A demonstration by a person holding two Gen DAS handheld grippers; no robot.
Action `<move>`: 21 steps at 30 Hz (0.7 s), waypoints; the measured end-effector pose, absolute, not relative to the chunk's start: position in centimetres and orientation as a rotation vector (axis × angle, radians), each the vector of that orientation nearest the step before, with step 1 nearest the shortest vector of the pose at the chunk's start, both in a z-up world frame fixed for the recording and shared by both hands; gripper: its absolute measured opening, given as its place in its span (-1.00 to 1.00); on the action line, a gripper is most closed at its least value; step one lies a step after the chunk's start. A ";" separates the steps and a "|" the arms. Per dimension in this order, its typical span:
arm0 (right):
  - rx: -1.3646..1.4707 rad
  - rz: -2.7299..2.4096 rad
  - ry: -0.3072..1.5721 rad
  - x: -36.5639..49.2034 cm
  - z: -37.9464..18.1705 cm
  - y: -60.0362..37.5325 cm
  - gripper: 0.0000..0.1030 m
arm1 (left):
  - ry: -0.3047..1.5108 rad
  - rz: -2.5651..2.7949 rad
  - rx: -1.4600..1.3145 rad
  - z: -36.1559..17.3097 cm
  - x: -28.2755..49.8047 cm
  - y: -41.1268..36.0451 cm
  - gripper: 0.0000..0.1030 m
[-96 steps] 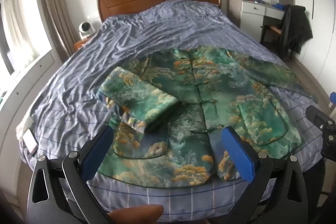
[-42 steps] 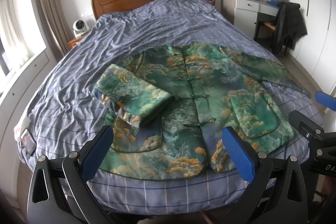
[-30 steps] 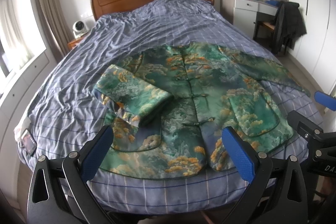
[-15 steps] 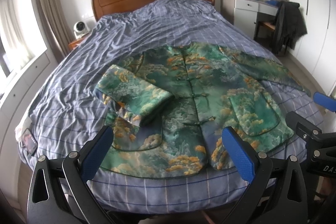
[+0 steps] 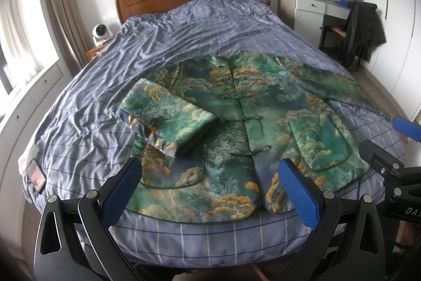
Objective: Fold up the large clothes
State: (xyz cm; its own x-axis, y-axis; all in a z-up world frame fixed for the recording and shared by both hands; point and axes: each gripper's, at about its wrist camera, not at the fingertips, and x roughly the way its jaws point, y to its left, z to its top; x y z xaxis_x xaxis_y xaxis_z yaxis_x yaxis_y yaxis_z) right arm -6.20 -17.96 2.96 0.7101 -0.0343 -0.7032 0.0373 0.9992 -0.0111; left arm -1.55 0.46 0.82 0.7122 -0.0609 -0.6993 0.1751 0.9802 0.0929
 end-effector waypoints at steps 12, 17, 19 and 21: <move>0.005 -0.040 0.786 -5.9 2.6 -18.0 0.98 | 0.798 -0.137 0.160 -0.4 -0.6 0.8 0.99; 0.003 -0.038 0.788 -5.7 2.4 -17.9 0.98 | 0.819 -0.144 0.165 -1.4 0.0 1.3 0.99; -0.001 -0.037 0.780 -5.7 2.4 -18.0 0.98 | 0.861 -0.115 0.144 -2.2 0.9 2.4 0.99; -0.008 -0.039 0.775 -5.6 2.2 -17.9 0.98 | 0.885 -0.098 0.121 -2.6 1.3 3.0 0.99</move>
State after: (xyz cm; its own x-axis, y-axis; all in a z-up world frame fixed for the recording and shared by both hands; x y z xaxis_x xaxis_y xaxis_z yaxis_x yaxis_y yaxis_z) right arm -5.58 -17.95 2.22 0.7138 -0.0383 -0.6993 0.0323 0.9992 -0.0217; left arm 1.33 3.01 -2.56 0.6298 -0.0357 -0.7760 0.1354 0.9887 0.0644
